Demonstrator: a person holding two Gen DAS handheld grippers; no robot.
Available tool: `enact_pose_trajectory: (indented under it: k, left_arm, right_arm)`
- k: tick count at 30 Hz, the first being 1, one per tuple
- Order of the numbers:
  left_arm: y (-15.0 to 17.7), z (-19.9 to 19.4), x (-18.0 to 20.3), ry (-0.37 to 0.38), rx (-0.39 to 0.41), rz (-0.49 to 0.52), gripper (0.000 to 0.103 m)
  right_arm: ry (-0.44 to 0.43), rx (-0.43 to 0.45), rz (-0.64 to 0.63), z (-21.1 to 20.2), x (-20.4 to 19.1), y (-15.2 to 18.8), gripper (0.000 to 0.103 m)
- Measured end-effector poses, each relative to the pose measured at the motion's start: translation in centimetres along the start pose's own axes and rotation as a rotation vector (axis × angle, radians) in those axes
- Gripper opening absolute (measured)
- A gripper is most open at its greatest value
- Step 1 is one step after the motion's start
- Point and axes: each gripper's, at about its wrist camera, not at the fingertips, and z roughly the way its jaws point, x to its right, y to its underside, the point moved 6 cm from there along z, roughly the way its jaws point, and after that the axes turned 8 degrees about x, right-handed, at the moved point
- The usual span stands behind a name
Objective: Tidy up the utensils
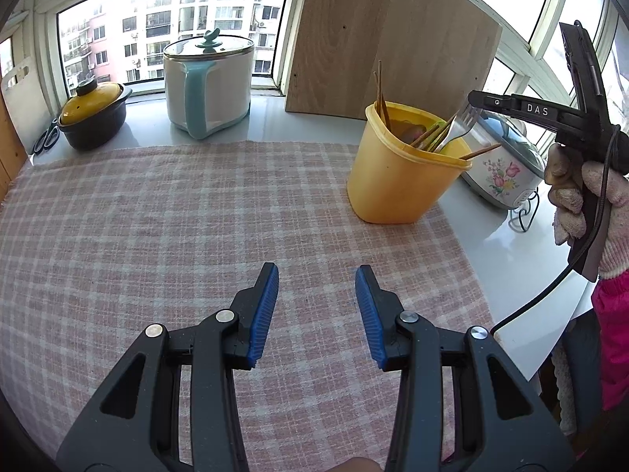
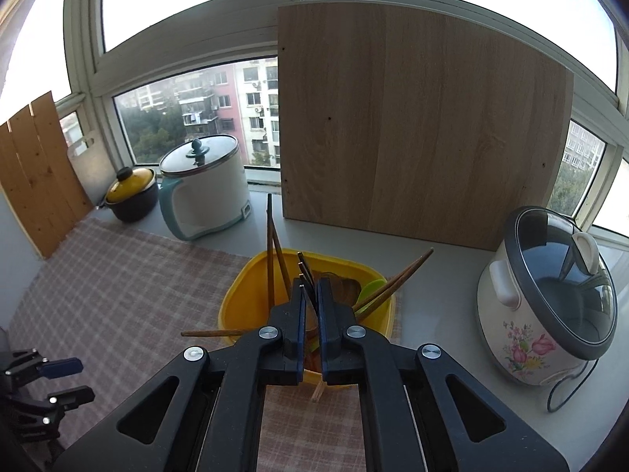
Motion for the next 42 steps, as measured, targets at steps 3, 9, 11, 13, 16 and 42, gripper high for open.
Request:
enact_pose_trajectory:
  k: [3,9,11,13,16,42]
  left_arm:
    - [-0.3,-0.2,0.6,0.009,0.007,0.017,0.041]
    - [-1.1,-1.0,2.0,0.023,0.039,0.055,0.041]
    - [-1.4,-1.4,2.5,0.026,0.054,0.066,0.041]
    - [-1.8,-1.9,2.8,0.024,0.074,0.074,0.057]
    - [-2.4,-2.7,3.3,0.02,0.107,0.081,0.063]
    - [-4.3,-6.8,5.6,-0.114,0.244,0.167,0.102]
  right_arm:
    - [0.0,0.007,0.001,-0.8,-0.2,0.0,0.005]
    - [-0.003,0.015,0.021,-3.0,-0.9,0.5,0.012]
    - [-0.002,0.02,0.023,-3.8,-1.4,0.8,0.022]
    - [0.002,0.024,0.022,-4.5,-2.0,1.3,0.028]
    - [0.002,0.021,0.025,-5.5,-2.7,1.9,0.032]
    - [0.098,0.085,0.096,-10.9,-2.6,5.7,0.08]
